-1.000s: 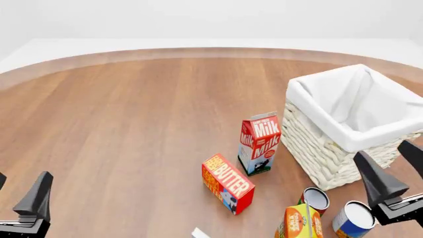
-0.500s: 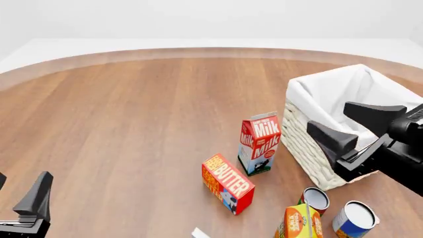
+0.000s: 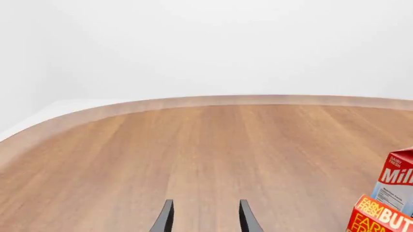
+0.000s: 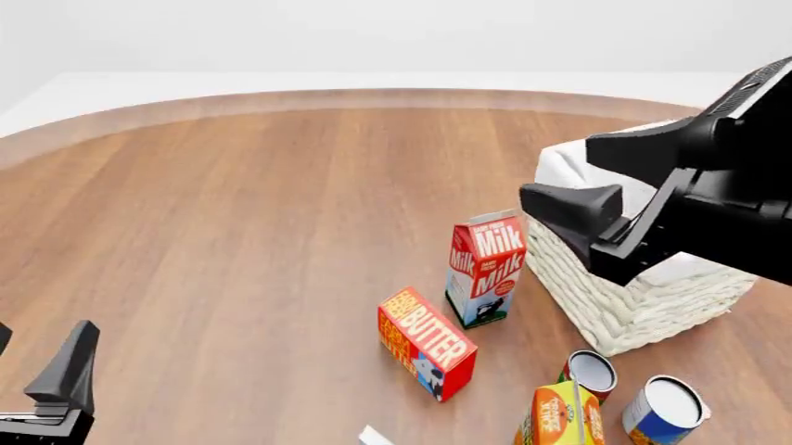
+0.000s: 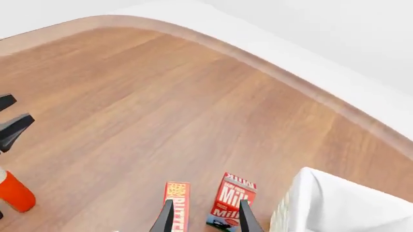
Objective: Pick up the cream cheese box and the butter, and put them in the basket.
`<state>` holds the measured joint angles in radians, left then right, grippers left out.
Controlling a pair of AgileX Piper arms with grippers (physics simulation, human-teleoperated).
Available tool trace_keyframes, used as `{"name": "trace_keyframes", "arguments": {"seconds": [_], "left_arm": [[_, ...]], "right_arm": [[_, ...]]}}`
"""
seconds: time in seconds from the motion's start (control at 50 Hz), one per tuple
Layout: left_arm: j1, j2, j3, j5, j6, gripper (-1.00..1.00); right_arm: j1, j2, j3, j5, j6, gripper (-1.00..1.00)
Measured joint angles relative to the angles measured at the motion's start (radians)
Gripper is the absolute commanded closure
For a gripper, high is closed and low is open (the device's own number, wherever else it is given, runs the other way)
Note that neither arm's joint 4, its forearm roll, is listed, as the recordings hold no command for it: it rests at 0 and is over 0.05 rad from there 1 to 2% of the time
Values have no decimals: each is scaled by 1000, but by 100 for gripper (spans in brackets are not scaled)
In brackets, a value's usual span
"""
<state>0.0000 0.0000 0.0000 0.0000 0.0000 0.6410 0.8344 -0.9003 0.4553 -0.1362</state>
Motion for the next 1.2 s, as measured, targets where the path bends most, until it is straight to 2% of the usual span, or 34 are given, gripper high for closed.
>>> {"name": "trace_keyframes", "arguments": {"seconds": [0.28, 0.52, 0.6, 0.72, 0.86, 1.2], "left_arm": [[0, 0, 0, 0, 0, -100], [0, 0, 0, 0, 0, -100], [0, 0, 0, 0, 0, -100], [0, 0, 0, 0, 0, -100], [0, 0, 0, 0, 0, -100], [0, 0, 0, 0, 0, -100]], "right_arm": [[43, 88, -13, 34, -59, -100], [30, 123, -39, 57, -109, -100], [16, 125, -39, 45, -144, -100], [8, 135, -40, 35, -164, -100], [12, 154, -31, 23, -155, -100], [61, 224, -26, -4, -73, -100]]}}
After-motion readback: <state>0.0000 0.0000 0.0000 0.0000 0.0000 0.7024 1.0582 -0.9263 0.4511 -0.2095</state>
